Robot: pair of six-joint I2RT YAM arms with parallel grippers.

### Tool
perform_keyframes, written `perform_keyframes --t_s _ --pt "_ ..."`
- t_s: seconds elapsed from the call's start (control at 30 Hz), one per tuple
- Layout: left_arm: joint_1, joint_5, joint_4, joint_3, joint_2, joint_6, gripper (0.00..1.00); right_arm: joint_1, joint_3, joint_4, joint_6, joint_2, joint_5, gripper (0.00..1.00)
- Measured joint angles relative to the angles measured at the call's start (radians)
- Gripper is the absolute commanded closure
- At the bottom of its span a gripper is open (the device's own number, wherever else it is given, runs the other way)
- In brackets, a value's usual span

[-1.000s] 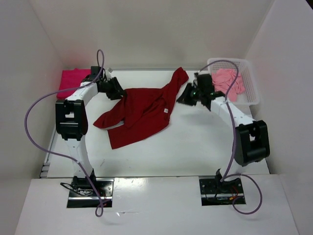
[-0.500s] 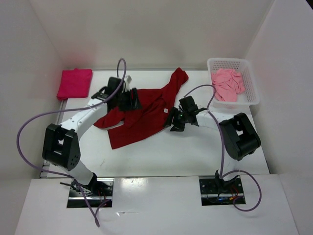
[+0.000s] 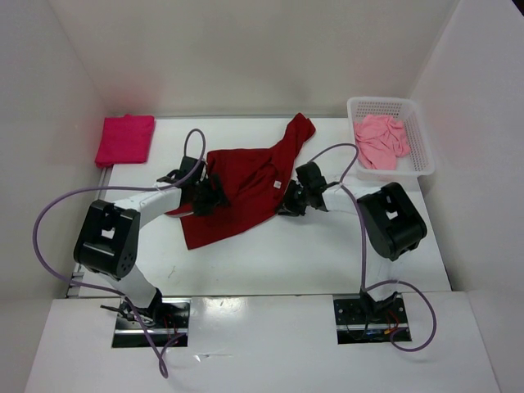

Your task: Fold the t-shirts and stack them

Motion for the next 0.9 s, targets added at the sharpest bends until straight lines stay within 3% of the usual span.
perform_keyframes --t_s 0.03,0.13,0.17,0.27,0.47,0.5,0.57,0.6,0.63,0.67,0.9 --pt "0.0 -0.001 0.012 0.0 0.006 -0.008 0.27 0.0 0.0 0.002 0.005 0.003 0.009 0.84" --pt "0.0 -0.001 0.044 -0.006 0.013 -0.034 0.41 0.0 0.0 0.001 0.01 0.006 0.029 0.89" --pt "0.0 -0.002 0.053 -0.006 0.015 -0.038 0.55 0.0 0.0 0.0 0.008 0.006 0.034 0.91" --pt "0.0 -0.003 0.068 -0.006 0.018 -0.056 0.77 0.0 0.005 -0.003 0.002 0.006 0.047 0.98" --pt "0.0 -0.008 0.083 -0.005 0.018 -0.055 0.99 0.0 0.011 -0.016 -0.005 0.006 0.076 1.0" --pt "0.0 -0.008 0.083 -0.005 0.018 -0.055 0.99 0.0 0.011 -0.02 -0.008 0.003 0.08 1.0" --pt "0.001 -0.008 0.082 -0.005 0.018 -0.053 0.88 0.0 0.009 -0.029 -0.013 -0.006 0.089 1.0" --pt "0.002 -0.007 0.078 -0.005 0.018 -0.049 0.79 0.0 0.009 -0.034 -0.016 -0.014 0.091 1.0" --pt "0.002 -0.008 0.072 -0.005 0.018 -0.048 0.54 0.0 0.009 -0.04 -0.019 -0.022 0.092 1.0" --pt "0.002 -0.011 0.066 -0.005 0.016 -0.042 0.48 0.0 0.009 -0.047 -0.023 -0.031 0.094 0.99" --pt "0.002 -0.061 0.042 -0.026 -0.041 -0.049 0.46 0.0 0.009 -0.055 -0.032 -0.072 0.098 0.99"
